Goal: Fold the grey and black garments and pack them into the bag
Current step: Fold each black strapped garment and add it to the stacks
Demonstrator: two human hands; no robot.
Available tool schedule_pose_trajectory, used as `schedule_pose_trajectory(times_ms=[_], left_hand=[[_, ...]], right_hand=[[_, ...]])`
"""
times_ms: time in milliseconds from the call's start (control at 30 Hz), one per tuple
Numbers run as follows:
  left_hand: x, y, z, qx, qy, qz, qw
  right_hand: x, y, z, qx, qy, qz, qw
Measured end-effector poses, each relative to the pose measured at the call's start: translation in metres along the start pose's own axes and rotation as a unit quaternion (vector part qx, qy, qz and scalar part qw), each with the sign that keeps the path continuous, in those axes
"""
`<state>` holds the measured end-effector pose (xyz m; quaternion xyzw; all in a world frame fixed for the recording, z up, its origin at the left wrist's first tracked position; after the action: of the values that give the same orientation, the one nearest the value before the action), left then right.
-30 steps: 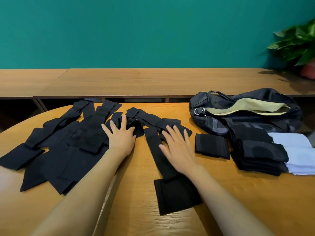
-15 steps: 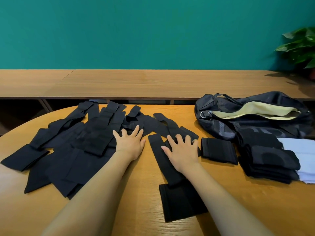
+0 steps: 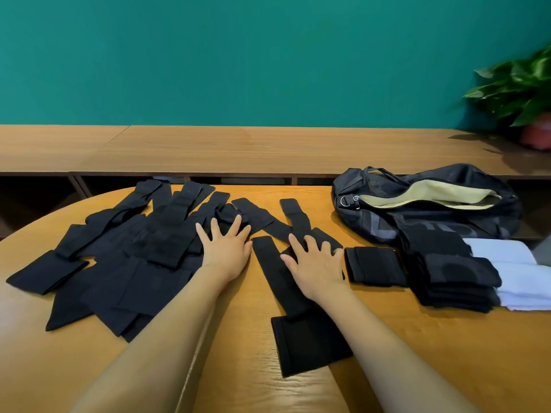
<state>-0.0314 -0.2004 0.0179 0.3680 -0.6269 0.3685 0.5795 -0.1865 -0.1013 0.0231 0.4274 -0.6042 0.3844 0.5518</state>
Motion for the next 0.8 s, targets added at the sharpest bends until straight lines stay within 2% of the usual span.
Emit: schedule_pose_trajectory(times_ms=[200,333,433,567,667,800], left_hand=[[0.013,0.028,-0.063,-0.03,0.056,-0.048,0.997],[0.006,0.047,-0.116,-0.031,0.074,-0.098,0.992],[-0.002,0.062,-0.156,-0.045,0.098,-0.142,0.984],[-0.015,0.077,-0.198,-0.084,0.096,-0.21,0.969],[-0.027,0.078,-0.218,-0.104,0.079,-0.203,0.97],[-0.03,0.066,-0.239,-0.11,0.121,-0.166,0.972]], right_hand=[[0.009,0.011,-0.06,0.067,0.134,0.083,0.985],[0.002,0.019,-0.108,0.091,0.172,0.13,0.972],[-0.01,0.027,-0.14,0.079,0.163,0.144,0.973],[-0.034,0.034,-0.168,0.083,0.081,0.129,0.985],[-0.033,0.032,-0.186,0.123,0.073,0.133,0.981],[-0.033,0.03,-0.205,0.165,0.083,0.169,0.968]])
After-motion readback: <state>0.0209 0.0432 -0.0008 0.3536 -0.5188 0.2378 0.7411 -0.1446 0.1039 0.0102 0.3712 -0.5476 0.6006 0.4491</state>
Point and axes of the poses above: each hand's wrist, its own z-axis towards the middle knuckle, its own x-axis out of the back of the hand, y = z × x, the point moved 6 cm from there along z, towards the middle knuckle, and after that the axes turned 5 degrees about -x, right-handed, at the moved point
